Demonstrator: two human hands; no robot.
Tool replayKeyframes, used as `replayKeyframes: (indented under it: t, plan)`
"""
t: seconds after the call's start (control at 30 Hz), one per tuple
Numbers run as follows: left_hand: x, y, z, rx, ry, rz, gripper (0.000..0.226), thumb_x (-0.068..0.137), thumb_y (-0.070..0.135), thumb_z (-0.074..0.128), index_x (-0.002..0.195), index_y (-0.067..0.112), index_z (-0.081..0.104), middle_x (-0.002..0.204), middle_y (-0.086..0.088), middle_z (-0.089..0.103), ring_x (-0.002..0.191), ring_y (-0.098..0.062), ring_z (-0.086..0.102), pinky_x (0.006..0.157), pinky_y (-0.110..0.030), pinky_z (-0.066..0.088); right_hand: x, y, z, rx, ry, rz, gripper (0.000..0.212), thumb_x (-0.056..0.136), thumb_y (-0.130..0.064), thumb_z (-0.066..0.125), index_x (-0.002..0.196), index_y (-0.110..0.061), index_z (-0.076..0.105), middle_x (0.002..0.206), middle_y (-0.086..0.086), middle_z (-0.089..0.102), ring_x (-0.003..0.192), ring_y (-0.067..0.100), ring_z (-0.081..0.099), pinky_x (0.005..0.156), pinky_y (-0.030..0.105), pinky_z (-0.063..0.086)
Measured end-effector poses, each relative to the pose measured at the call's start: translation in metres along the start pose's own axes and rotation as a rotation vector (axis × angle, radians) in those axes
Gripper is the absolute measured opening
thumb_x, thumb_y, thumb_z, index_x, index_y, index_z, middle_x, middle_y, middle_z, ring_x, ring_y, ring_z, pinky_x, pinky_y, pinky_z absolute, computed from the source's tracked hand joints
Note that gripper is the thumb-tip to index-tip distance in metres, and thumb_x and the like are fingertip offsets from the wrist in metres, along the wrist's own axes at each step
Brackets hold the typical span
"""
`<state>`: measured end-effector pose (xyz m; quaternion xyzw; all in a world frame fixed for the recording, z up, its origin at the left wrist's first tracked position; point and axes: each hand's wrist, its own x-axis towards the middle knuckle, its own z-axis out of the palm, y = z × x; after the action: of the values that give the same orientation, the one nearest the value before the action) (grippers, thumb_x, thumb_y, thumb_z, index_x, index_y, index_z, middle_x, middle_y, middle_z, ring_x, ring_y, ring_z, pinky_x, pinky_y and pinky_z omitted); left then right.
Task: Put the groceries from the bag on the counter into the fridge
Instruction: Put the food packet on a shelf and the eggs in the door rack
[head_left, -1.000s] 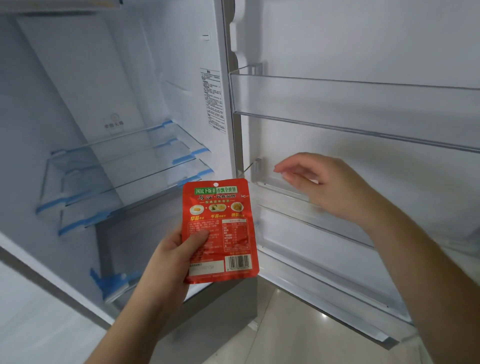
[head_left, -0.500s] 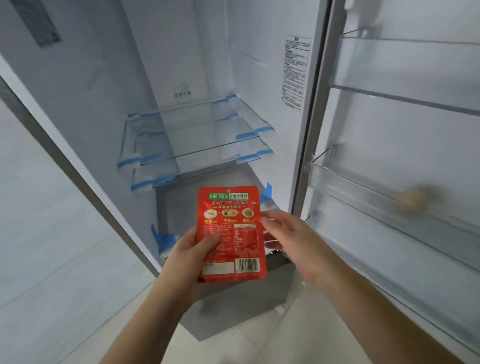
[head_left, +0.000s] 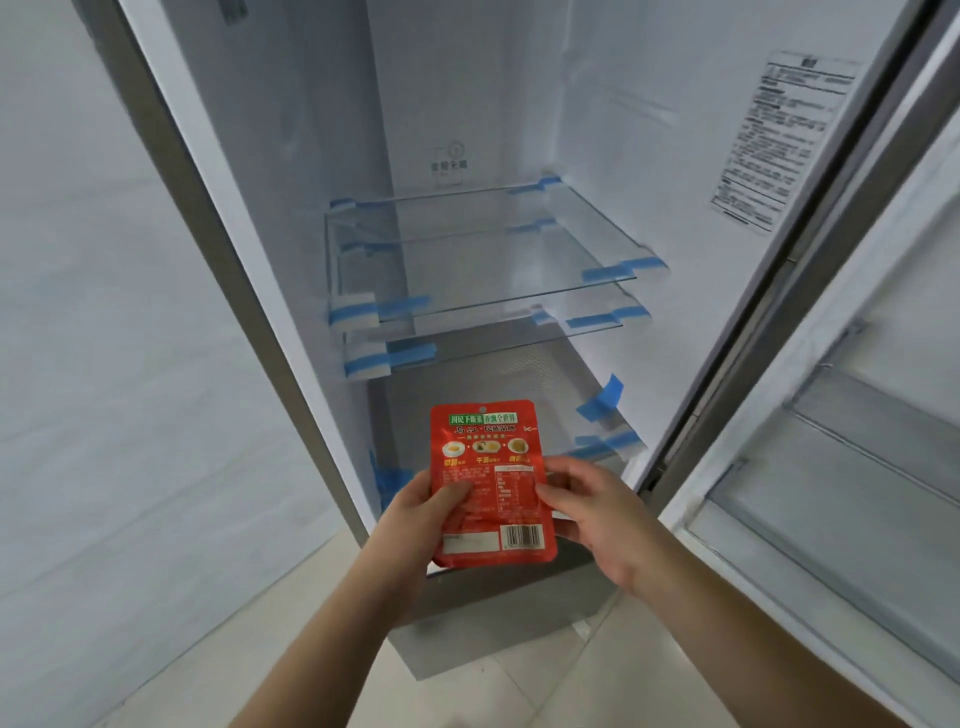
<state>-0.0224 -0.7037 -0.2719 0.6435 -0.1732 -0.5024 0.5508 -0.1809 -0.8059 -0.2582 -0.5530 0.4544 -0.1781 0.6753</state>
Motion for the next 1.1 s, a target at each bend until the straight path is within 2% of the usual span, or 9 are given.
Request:
replayKeyframes:
  t: [0.17, 0.33, 0.6, 0.7, 0.77, 0.83, 0.9, 1.0, 1.1]
  plan:
    - [0.029, -0.008, -0.03, -0.021, -0.013, -0.088, 0.022, 0.1, 0.031, 0.054, 0.118, 0.02, 0.062, 0.101, -0.003, 0.077, 0.089, -0.027, 0.075, 0.077, -0.039, 0.06, 0.033, 0.017, 0.023, 0.006, 0.023, 0.055, 0.018, 0.095, -0.014, 0.056, 0.109, -0.019, 0.066, 0.1, 0.002, 0.073, 0.09, 0.017, 0.072, 0.09, 0.043, 0.056]
    - [0.06, -0.023, -0.049, -0.001, 0.064, -0.116, 0.026, 0.099, 0.022, 0.057, 0.123, 0.013, 0.06, 0.106, -0.011, 0.075, 0.089, -0.027, 0.075, 0.084, -0.044, 0.06, 0.063, 0.026, 0.033, -0.001, 0.036, 0.059, 0.02, 0.095, -0.008, 0.055, 0.111, -0.016, 0.065, 0.103, 0.006, 0.071, 0.092, 0.018, 0.071, 0.082, 0.036, 0.058]
    - [0.108, -0.042, -0.052, 0.117, 0.188, -0.13, 0.027, 0.096, 0.021, 0.062, 0.123, 0.016, 0.062, 0.107, -0.005, 0.074, 0.091, -0.023, 0.075, 0.086, -0.046, 0.06, 0.126, 0.045, 0.033, -0.238, 0.006, 0.031, 0.018, 0.093, -0.014, 0.06, 0.106, -0.025, 0.064, 0.103, -0.004, 0.07, 0.093, 0.013, 0.07, 0.086, 0.039, 0.058]
    - [0.121, -0.049, -0.049, 0.185, 0.244, -0.144, 0.027, 0.097, 0.023, 0.061, 0.123, 0.016, 0.063, 0.107, -0.003, 0.073, 0.091, -0.021, 0.074, 0.088, -0.043, 0.059, 0.149, 0.052, 0.033, -0.31, -0.03, 0.022, 0.017, 0.093, -0.016, 0.06, 0.105, -0.026, 0.064, 0.103, -0.005, 0.07, 0.092, 0.01, 0.069, 0.084, 0.034, 0.058]
    - [0.131, -0.055, -0.044, 0.195, 0.288, -0.141, 0.027, 0.097, 0.021, 0.061, 0.123, 0.014, 0.063, 0.107, -0.004, 0.073, 0.091, -0.021, 0.073, 0.088, -0.042, 0.059, 0.164, 0.056, 0.031, -0.364, -0.039, 0.009, 0.017, 0.092, -0.018, 0.061, 0.108, -0.024, 0.064, 0.102, -0.007, 0.069, 0.089, 0.006, 0.067, 0.079, 0.025, 0.056]
    - [0.139, -0.058, -0.037, 0.209, 0.339, -0.133, 0.025, 0.097, 0.02, 0.062, 0.121, 0.016, 0.064, 0.107, -0.003, 0.073, 0.088, -0.019, 0.073, 0.082, -0.035, 0.06, 0.179, 0.057, 0.027, -0.425, -0.029, -0.005, 0.018, 0.092, -0.021, 0.061, 0.11, -0.022, 0.063, 0.1, -0.011, 0.066, 0.086, 0.005, 0.065, 0.075, 0.02, 0.052]
    - [0.148, -0.059, -0.032, 0.222, 0.401, -0.105, 0.026, 0.095, 0.022, 0.064, 0.121, 0.02, 0.063, 0.106, 0.0, 0.073, 0.086, -0.017, 0.072, 0.075, -0.03, 0.06, 0.195, 0.058, 0.024, -0.451, -0.034, -0.005, 0.017, 0.093, -0.022, 0.061, 0.109, -0.022, 0.063, 0.101, -0.009, 0.066, 0.088, 0.007, 0.065, 0.077, 0.022, 0.053]
    - [0.16, -0.058, -0.027, 0.248, 0.468, -0.081, 0.037, 0.094, 0.027, 0.065, 0.13, 0.026, 0.058, 0.107, 0.003, 0.072, 0.091, -0.019, 0.071, 0.083, -0.036, 0.059, 0.213, 0.059, 0.022, -0.48, -0.043, -0.017, 0.017, 0.093, -0.023, 0.061, 0.11, -0.021, 0.063, 0.104, -0.005, 0.068, 0.092, 0.013, 0.069, 0.084, 0.032, 0.057]
    - [0.17, -0.057, -0.026, 0.233, 0.5, -0.109, 0.037, 0.097, 0.023, 0.058, 0.133, 0.028, 0.054, 0.109, -0.001, 0.073, 0.09, -0.019, 0.071, 0.077, -0.032, 0.058, 0.229, 0.059, 0.023, -0.501, -0.031, -0.039, 0.019, 0.092, -0.022, 0.062, 0.11, -0.018, 0.063, 0.101, -0.006, 0.066, 0.089, 0.012, 0.067, 0.08, 0.027, 0.055]
